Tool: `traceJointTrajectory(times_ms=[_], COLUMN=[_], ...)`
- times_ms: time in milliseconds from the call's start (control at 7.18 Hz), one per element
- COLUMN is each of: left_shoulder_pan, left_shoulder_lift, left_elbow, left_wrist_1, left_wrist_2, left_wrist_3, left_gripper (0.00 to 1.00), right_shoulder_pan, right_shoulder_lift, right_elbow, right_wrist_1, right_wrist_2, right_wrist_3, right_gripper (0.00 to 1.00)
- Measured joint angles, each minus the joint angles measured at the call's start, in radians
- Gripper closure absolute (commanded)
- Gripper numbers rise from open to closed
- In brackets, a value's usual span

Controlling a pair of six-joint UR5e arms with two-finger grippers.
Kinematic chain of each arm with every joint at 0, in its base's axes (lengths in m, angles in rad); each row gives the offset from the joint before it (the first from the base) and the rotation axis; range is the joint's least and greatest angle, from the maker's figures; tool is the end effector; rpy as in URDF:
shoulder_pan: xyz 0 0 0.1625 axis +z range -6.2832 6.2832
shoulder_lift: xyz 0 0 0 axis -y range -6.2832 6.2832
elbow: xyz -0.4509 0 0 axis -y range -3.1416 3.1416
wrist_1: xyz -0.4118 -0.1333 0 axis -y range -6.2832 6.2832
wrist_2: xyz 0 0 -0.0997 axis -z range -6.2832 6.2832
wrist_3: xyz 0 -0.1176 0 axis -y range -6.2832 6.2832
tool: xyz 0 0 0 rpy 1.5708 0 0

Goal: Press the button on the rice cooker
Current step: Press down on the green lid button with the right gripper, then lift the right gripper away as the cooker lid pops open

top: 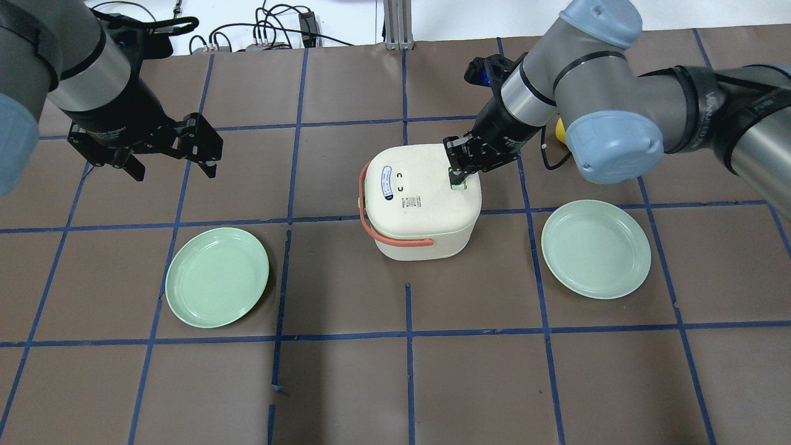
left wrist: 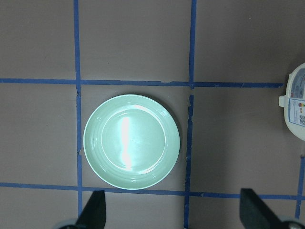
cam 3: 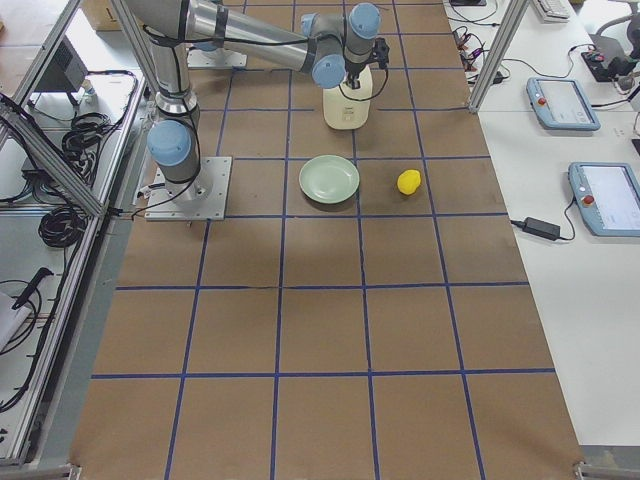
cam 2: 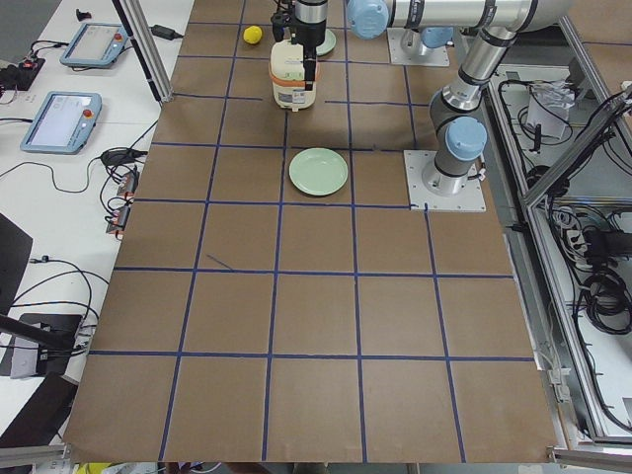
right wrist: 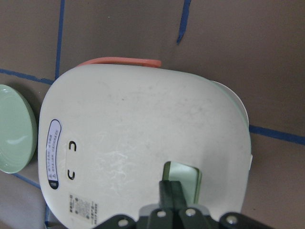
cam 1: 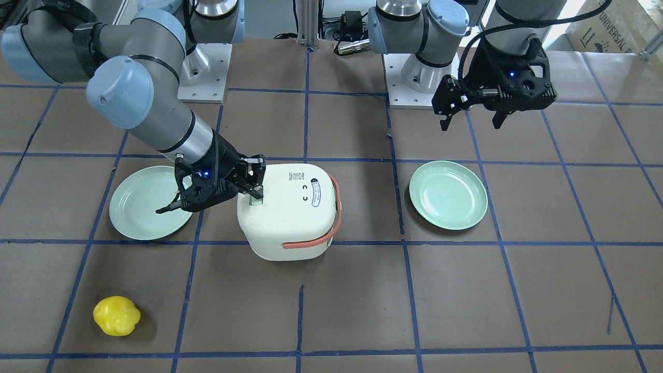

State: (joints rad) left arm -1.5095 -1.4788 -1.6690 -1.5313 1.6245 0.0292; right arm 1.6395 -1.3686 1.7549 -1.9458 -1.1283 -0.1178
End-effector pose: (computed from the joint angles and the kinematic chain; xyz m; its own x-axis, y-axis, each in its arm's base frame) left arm -0.0977 -0.4808 0.4949 -0.9979 -0.0338 -0.0546 -0.0321 0.9990 -0.0317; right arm 0.2224 -0.5565 0.3417 -0.8876 -0.1741 -0.4265 -0.1742 0.9839 -0.0391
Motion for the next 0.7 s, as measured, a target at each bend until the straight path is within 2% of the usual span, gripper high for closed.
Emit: traceJointTrajectory(times_ms=[139,278,418,557,696], left_shoulder_pan=[0.000,0.000,0.000,0.000,0.000], left_shoulder_lift=[0.000,0.000,0.000,0.000,0.000], left_elbow=[0.000,0.000,0.000,0.000,0.000], left_wrist_1=[-0.001,-0.001,0.000,0.000,0.000], left_wrist_2=[0.000,0.000,0.000,0.000,0.000], left_wrist_3=[0.000,0.000,0.000,0.000,0.000], left_gripper=[0.00,0.00,0.00,0.00,0.00], right_shoulder_pan=[0.000,0.000,0.002,0.003,0.005], right_shoulder_lift=[-0.001,-0.006,-0.011,-0.017,-0.028], right_elbow=[-0.006,-0.017,-0.027,-0.034,-0.039], right_wrist_1=[0.000,0.005,0.012,0.014,0.014], right_wrist_2=[-0.001,-0.003,-0.005,-0.009,-0.015], right_wrist_3=[0.001,0.003,0.008,0.012,0.015], right_gripper=[0.84,0.67,0.26,0.01,0.00])
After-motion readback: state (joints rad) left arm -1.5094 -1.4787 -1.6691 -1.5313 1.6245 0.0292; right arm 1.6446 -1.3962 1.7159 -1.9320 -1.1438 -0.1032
